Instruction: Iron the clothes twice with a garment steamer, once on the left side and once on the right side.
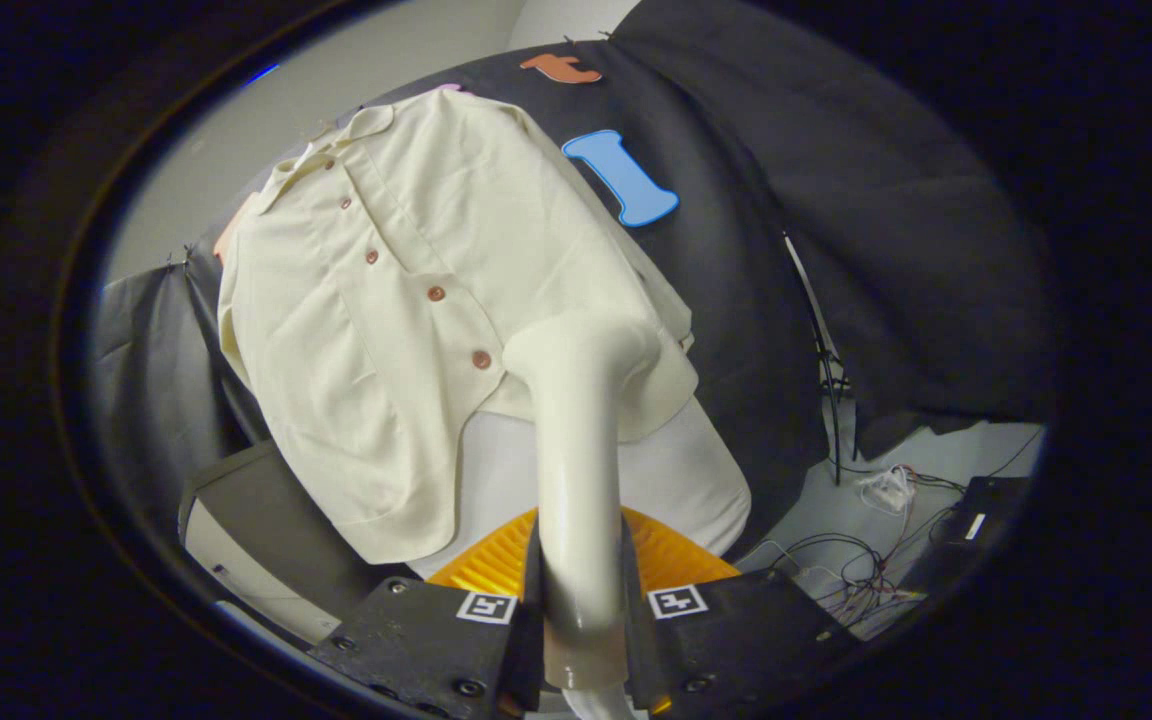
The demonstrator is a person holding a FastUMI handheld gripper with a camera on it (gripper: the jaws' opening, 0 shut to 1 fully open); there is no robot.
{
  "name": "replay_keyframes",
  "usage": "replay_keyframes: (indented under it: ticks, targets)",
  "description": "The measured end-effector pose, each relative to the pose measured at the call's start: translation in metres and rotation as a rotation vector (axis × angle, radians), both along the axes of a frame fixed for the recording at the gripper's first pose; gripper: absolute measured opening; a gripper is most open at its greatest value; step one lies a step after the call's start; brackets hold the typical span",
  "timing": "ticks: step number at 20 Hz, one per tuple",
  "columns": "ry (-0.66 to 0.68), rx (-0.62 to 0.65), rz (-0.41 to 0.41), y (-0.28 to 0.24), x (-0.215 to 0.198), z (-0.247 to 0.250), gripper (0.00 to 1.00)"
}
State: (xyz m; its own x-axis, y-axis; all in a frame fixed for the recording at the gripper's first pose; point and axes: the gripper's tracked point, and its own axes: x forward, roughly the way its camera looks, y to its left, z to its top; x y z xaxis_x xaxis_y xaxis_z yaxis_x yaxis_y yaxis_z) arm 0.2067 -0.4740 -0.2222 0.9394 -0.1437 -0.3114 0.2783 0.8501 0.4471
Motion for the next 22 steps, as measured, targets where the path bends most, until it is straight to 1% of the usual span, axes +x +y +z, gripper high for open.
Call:
replay_keyframes:
  ticks: [3,5,8,12,14,17,19,22]
  targets:
    - [-0.047,0.040,-0.016,0.018,-0.017,0.031,0.33]
    - [-0.066,0.035,-0.020,0.036,-0.033,0.050,0.33]
    - [-0.084,0.034,-0.033,0.076,-0.059,0.080,0.33]
    - [-0.117,0.014,-0.024,0.129,-0.087,0.124,0.33]
    - [-0.141,0.004,0.000,0.159,-0.095,0.144,0.33]
    - [-0.201,-0.018,0.064,0.214,-0.107,0.172,0.33]
    - [-0.224,-0.038,0.115,0.257,-0.115,0.185,0.33]
    - [-0.235,-0.059,0.215,0.328,-0.128,0.198,0.33]
